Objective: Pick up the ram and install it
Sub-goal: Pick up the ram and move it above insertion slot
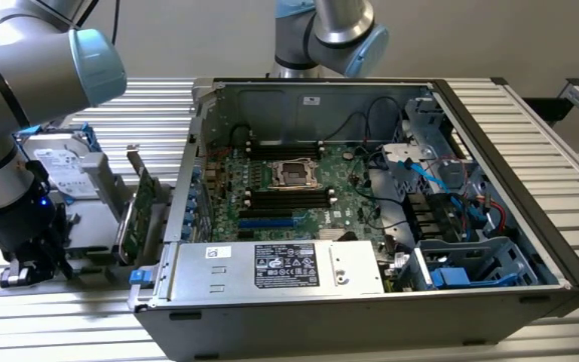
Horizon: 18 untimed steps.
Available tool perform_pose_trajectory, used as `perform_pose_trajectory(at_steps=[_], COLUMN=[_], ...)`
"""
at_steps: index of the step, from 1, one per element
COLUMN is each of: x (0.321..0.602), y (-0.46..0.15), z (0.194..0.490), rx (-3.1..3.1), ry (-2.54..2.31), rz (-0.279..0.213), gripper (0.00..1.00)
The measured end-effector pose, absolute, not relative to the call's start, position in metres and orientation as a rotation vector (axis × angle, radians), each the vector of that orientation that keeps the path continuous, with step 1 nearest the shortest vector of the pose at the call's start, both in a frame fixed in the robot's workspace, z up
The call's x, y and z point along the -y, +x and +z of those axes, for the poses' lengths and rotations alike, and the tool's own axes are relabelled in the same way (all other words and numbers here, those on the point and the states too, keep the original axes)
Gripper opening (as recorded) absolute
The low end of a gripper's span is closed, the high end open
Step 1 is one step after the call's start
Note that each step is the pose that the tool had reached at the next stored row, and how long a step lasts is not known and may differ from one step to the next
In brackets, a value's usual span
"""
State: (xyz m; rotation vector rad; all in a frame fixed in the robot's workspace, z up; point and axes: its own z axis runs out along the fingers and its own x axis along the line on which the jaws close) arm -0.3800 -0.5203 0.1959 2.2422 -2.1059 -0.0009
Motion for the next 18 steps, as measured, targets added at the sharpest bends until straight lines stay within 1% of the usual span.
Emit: perform_pose_trajectory(at_steps=[11, 18], x=[0.520, 0.520], y=[-0.380, -0.380], z=[0.196, 0.207], rx=[2.106, 2.106], ry=[2.242, 2.242], rz=[-0.001, -0.001], gripper=[0.14, 0.14])
